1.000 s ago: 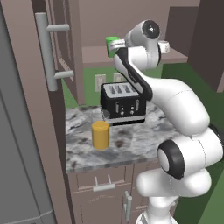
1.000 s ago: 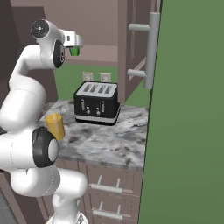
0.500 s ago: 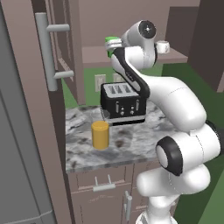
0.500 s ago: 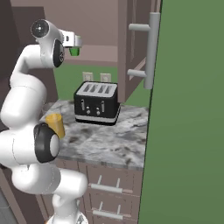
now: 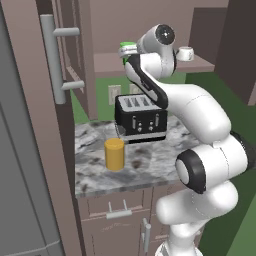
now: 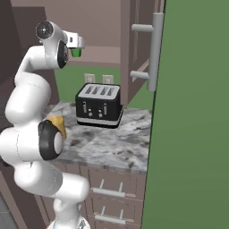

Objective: There is a tray on the dining counter. Grab the cup, mug, and pitcher and place them on the tray. The pitcher may be placed next to the tray if it cannot fit the tray.

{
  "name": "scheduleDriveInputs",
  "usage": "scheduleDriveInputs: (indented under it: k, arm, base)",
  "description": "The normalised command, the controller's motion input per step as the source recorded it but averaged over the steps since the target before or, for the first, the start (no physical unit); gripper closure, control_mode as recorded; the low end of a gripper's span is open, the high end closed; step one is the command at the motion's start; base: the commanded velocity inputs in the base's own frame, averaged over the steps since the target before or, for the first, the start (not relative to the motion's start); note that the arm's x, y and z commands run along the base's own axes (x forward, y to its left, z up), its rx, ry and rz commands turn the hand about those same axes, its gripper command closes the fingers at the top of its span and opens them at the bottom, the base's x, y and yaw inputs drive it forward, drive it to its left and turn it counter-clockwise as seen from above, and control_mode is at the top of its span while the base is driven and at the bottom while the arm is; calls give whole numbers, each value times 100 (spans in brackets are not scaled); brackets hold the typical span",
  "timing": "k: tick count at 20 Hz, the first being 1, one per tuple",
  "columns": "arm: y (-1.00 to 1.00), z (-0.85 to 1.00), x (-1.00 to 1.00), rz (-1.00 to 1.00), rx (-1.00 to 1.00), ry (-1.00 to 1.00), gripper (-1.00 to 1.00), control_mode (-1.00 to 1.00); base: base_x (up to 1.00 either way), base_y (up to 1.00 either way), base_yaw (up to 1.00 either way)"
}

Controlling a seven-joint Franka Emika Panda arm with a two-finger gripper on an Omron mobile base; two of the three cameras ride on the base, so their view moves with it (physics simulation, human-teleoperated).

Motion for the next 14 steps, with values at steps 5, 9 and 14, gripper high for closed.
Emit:
scheduleDriveInputs:
  k: [5,9,14]
  arm:
    - [2,0,26,0,0,0,-100,-100]
    - [2,-2,21,0,0,0,-100,-100]
    - [0,-7,18,0,0,0,-100,-100]
  base:
    - [0,0,0]
    - [0,0,0]
    - [0,0,0]
